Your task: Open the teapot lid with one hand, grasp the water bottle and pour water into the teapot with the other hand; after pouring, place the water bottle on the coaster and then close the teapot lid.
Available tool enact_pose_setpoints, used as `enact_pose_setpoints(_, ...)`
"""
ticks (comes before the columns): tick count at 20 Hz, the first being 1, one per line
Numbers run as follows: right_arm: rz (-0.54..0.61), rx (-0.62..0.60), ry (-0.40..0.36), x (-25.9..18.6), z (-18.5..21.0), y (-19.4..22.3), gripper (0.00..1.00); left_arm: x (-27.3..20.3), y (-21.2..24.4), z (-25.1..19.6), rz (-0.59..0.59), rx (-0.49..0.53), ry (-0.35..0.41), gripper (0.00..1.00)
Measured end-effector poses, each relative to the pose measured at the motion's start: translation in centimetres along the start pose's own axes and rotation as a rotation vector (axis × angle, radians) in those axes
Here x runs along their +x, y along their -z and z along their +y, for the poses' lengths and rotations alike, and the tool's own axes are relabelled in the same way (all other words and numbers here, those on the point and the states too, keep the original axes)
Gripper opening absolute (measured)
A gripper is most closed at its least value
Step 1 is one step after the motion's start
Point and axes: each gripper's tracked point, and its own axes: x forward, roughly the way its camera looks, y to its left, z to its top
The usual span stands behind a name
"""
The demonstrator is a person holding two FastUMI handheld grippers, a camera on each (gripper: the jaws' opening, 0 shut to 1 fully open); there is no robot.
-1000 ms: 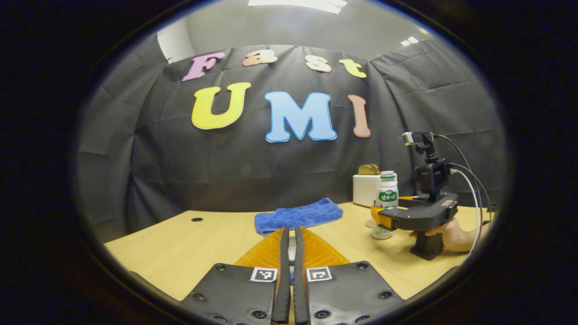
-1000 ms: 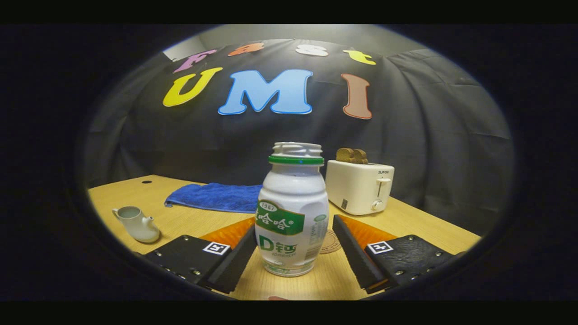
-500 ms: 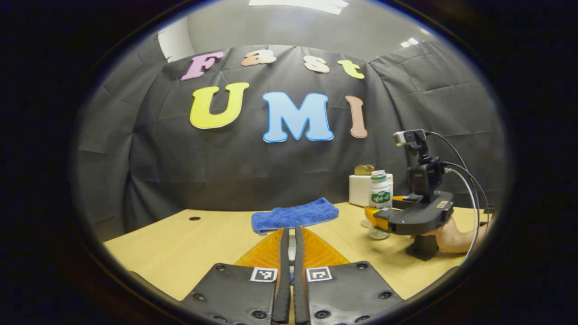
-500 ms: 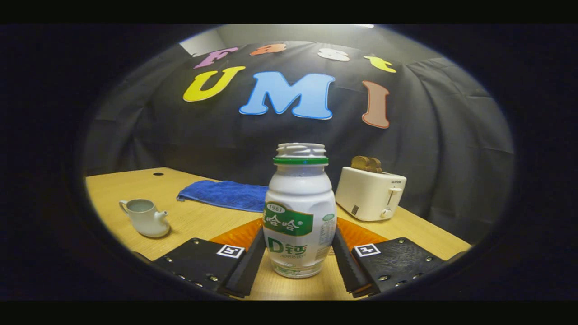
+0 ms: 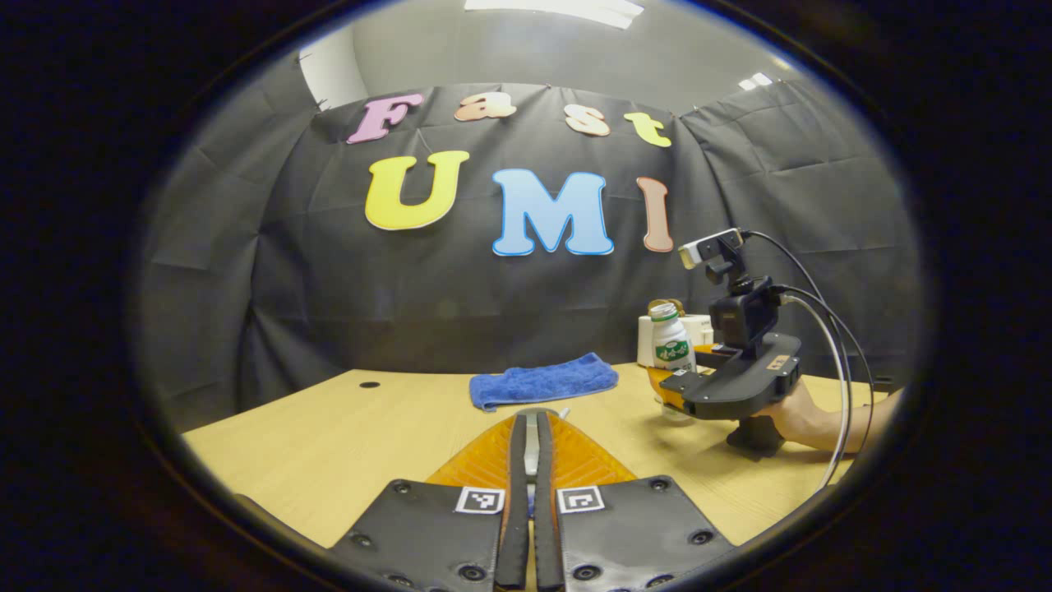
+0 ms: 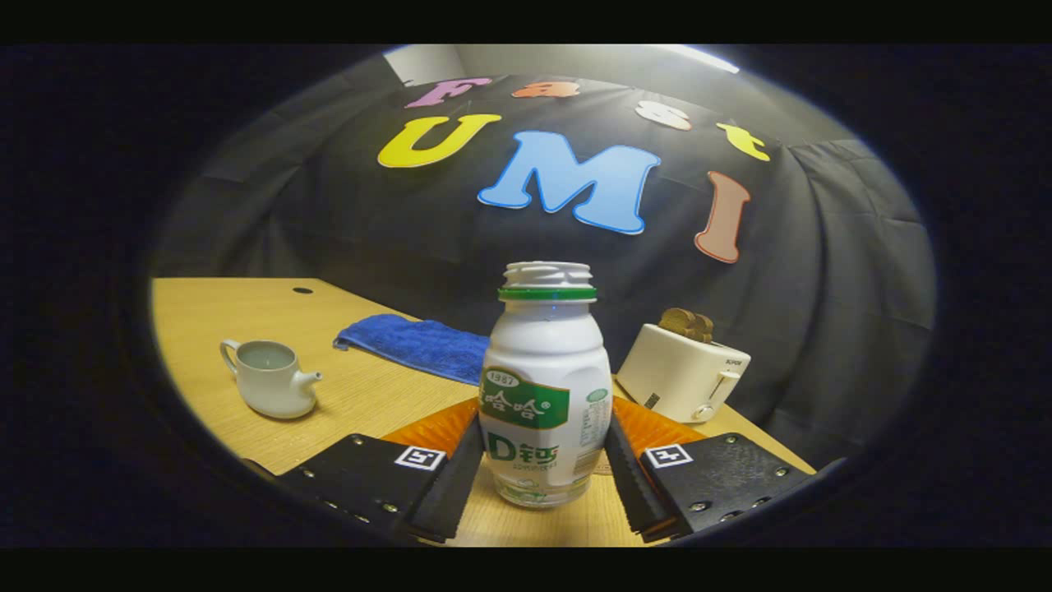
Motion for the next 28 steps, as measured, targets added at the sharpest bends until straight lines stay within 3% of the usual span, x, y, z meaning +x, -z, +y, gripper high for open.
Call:
enact_pose_setpoints(1,0.006,-0.021,-0.006,0.2,0.4,0.1,0.74,-0.6,0.6,0.3,0.013,-0.004,-0.011,0.14)
enact_pose_setpoints(5,0.033,-0.054,-0.037,0.5,2.0,0.3,0.74,-1.6,0.8,1.2,0.021,-0.001,-0.04,0.09)
enact_pose_setpoints(8,0.032,-0.136,-0.046,0.5,2.8,-0.1,0.74,-2.0,0.3,1.1,0.005,0.006,-0.04,0.13)
enact_pose_setpoints(9,0.033,-0.163,-0.053,0.6,3.2,-0.1,0.74,-2.0,0.3,1.1,0.003,0.01,-0.04,0.09)
enact_pose_setpoints(10,0.035,-0.187,-0.059,0.7,3.5,-0.1,0.58,-2.1,0.2,1.2,0.0,0.013,-0.042,0.09)
enact_pose_setpoints(11,0.038,-0.215,-0.067,0.8,3.8,-0.1,0.74,-2.1,0.1,1.2,-0.002,0.015,-0.043,0.09)
enact_pose_setpoints(15,0.04,-0.357,-0.086,0.8,4.6,-0.1,0.74,-3.0,1.5,1.7,0.023,-0.025,-0.056,0.13)
enact_pose_setpoints(17,0.032,-0.427,-0.094,0.8,5.1,-0.1,0.74,-3.6,2.3,1.7,0.043,-0.039,-0.059,0.09)
enact_pose_setpoints(28,-0.035,-0.728,-0.105,0.5,8.0,-1.3,0.71,-4.6,2.0,2.8,0.025,-0.02,-0.085,0.09)
